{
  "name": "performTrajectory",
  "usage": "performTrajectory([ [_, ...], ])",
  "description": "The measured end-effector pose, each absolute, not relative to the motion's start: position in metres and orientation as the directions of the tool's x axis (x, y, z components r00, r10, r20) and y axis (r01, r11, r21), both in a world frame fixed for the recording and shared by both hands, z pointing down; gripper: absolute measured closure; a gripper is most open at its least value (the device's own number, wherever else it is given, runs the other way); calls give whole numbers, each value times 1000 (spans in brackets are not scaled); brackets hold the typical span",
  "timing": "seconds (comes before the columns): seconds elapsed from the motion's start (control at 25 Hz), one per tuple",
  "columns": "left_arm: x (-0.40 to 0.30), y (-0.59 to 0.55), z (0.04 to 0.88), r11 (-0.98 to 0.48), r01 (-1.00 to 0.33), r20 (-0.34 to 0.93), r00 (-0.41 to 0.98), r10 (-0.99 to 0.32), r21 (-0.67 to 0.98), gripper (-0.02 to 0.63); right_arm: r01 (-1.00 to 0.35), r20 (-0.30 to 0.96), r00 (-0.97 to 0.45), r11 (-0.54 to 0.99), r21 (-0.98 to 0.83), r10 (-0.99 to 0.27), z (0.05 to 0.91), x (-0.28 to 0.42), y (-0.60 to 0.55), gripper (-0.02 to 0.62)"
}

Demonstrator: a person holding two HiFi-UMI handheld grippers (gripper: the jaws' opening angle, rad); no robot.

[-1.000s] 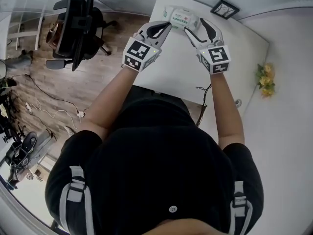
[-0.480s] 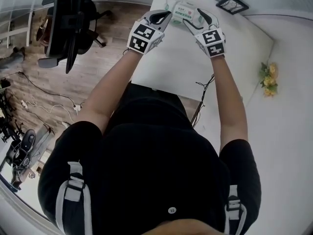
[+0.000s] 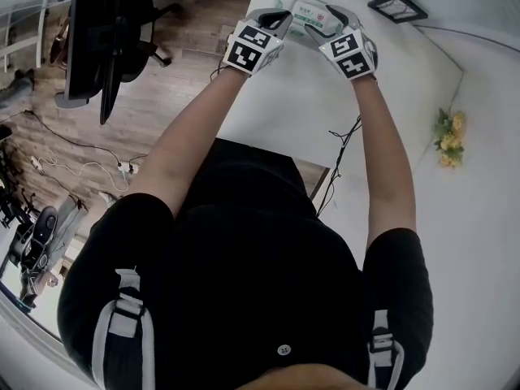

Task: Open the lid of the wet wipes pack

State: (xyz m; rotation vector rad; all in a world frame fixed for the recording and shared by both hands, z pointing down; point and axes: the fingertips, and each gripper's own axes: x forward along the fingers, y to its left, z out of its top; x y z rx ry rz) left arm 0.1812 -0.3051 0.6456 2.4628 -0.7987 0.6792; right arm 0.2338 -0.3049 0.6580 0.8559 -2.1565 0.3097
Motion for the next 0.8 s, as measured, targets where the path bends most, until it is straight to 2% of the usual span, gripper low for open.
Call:
performTrajectory([
  [0.48, 187, -303, 694, -699, -652, 661, 666, -344, 293, 598, -498, 850, -424, 864, 69, -312, 705, 226, -300, 265],
  [0.8, 187, -302, 707, -688, -658, 676, 659, -330, 306, 598, -464, 881, -419, 886, 2, -221, 716, 224, -304, 250],
])
